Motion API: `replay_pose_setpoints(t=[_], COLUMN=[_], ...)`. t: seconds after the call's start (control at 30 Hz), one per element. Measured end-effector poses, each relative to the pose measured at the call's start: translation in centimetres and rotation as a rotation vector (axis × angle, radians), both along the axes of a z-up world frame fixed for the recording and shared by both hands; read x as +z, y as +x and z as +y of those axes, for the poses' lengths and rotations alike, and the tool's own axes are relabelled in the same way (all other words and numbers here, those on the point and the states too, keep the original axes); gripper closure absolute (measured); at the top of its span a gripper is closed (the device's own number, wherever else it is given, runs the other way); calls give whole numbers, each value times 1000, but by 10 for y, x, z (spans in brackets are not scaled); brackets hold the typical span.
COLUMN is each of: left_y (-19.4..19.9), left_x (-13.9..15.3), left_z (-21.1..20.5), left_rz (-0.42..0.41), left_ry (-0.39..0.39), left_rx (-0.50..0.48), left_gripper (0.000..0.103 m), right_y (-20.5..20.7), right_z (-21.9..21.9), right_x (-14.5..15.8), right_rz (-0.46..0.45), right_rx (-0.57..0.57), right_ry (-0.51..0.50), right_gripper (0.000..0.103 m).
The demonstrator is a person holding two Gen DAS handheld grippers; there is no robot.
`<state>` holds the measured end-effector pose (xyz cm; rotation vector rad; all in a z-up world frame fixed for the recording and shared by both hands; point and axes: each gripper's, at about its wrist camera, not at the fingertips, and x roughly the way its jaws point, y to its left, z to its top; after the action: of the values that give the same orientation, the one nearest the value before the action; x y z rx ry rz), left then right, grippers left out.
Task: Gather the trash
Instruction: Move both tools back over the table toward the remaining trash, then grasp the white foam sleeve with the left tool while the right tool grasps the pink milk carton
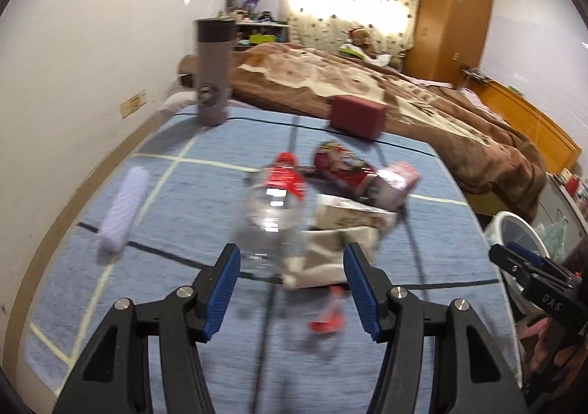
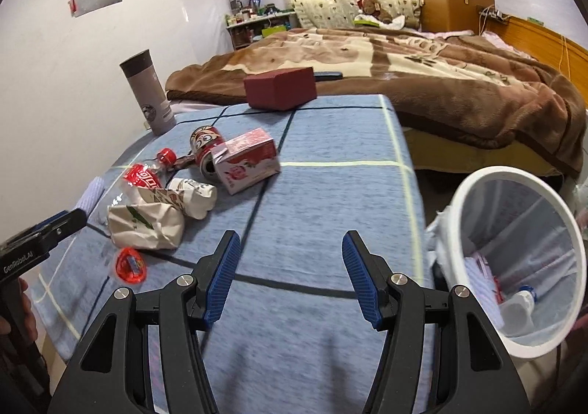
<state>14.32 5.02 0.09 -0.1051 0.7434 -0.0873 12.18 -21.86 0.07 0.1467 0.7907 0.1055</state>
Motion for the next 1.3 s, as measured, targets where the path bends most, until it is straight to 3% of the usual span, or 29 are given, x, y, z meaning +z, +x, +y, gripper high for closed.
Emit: replay_pose_setpoints(t=[0.33,0.57,1.0,1.3], left_y=[14,35,62,68], left_x=[-5,-18,-38,-46], left_z=[75,114,147,156], left_rz=[19,66,120,147], left_ry=[31,22,21,-2], left_rx=[116,144,176,186], left_gripper=[42,40,40,40], right_y=[44,81,131,150], right_z=[29,41,41,49], right_x=[0,-3,-24,-34], right_rz=[50,93,227,297], right_rx=[-17,-54,-213,-235], right_ry=[99,136,250,200], right_gripper=[43,43,43,38])
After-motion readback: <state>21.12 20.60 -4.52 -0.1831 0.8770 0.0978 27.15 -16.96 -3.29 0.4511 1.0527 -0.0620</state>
